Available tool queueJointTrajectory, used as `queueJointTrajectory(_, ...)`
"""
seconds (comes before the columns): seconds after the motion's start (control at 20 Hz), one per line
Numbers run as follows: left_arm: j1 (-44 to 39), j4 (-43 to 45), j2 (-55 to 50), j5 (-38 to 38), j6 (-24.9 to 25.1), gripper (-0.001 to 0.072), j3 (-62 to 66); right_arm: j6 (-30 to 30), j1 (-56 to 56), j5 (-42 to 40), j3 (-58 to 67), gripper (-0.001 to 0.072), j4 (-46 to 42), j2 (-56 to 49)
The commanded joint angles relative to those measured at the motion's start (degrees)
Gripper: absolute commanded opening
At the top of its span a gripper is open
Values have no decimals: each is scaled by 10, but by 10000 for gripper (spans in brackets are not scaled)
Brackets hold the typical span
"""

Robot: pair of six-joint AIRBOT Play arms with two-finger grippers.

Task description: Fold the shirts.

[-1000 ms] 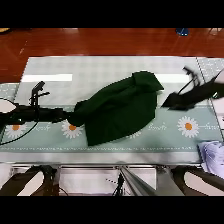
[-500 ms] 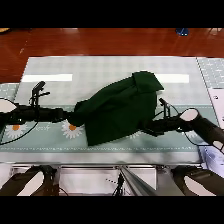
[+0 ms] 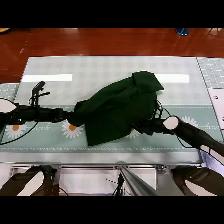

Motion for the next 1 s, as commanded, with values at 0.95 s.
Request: queueJointTrajectory(0.95, 188, -66, 195, -46, -68, 22, 570, -41, -293, 335, 527, 28, -231, 412)
